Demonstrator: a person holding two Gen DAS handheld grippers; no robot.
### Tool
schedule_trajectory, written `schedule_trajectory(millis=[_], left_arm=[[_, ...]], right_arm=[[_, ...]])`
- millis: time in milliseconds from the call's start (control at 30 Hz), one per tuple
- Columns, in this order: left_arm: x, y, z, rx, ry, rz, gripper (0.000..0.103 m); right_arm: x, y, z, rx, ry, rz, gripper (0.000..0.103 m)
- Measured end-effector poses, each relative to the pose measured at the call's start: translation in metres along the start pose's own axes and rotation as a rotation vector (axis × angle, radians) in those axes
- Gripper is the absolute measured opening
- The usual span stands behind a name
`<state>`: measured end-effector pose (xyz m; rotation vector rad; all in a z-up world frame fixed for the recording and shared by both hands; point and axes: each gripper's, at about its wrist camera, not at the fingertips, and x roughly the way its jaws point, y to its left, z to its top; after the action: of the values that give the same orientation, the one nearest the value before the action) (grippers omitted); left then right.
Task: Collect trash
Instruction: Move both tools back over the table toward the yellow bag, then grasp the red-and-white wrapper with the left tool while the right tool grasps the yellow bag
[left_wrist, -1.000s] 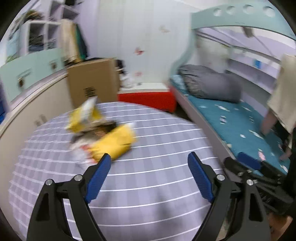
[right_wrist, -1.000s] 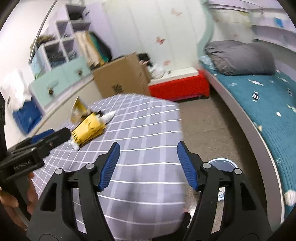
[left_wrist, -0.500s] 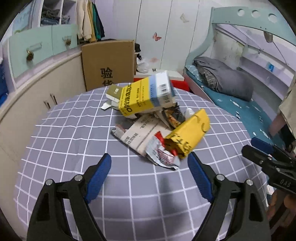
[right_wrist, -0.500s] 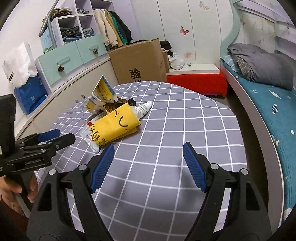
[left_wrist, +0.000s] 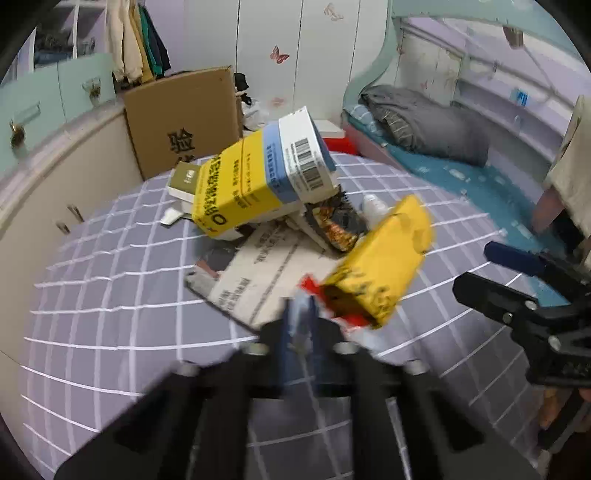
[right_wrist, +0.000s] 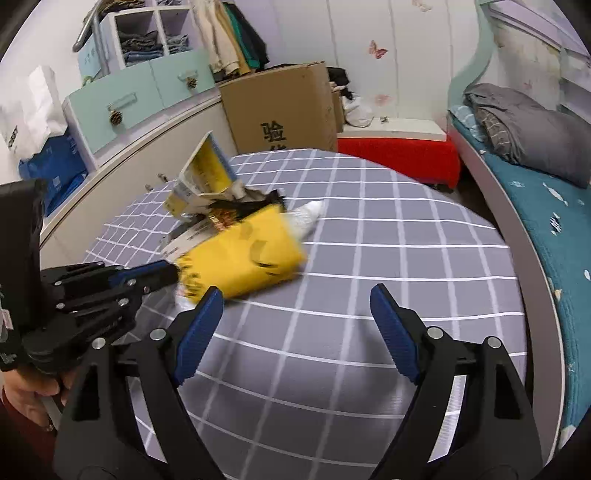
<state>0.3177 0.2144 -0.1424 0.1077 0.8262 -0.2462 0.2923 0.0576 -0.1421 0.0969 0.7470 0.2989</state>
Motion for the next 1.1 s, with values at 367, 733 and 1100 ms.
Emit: schedule_trajectory(millis=[367,733,1100], left_arm=[[-0.024,0.015,-0.014,-0.019,-0.049,0.017,0.001],[-0.025,0.016,-0.011,-0.027,-0.058,0.013,0.001],[-0.022,-0.015,-0.002,0.006,-0.066,-0.05,0.001]], right_arm=[[0.023,0.065,0.0,-0.154,0.022,-0.151,0.086],[0.04,0.068,0.013,-0.195,0.001,-0.273,0.085],[0.009,0.008,0.01,-0.065,-0.056,-0.255,0.047]])
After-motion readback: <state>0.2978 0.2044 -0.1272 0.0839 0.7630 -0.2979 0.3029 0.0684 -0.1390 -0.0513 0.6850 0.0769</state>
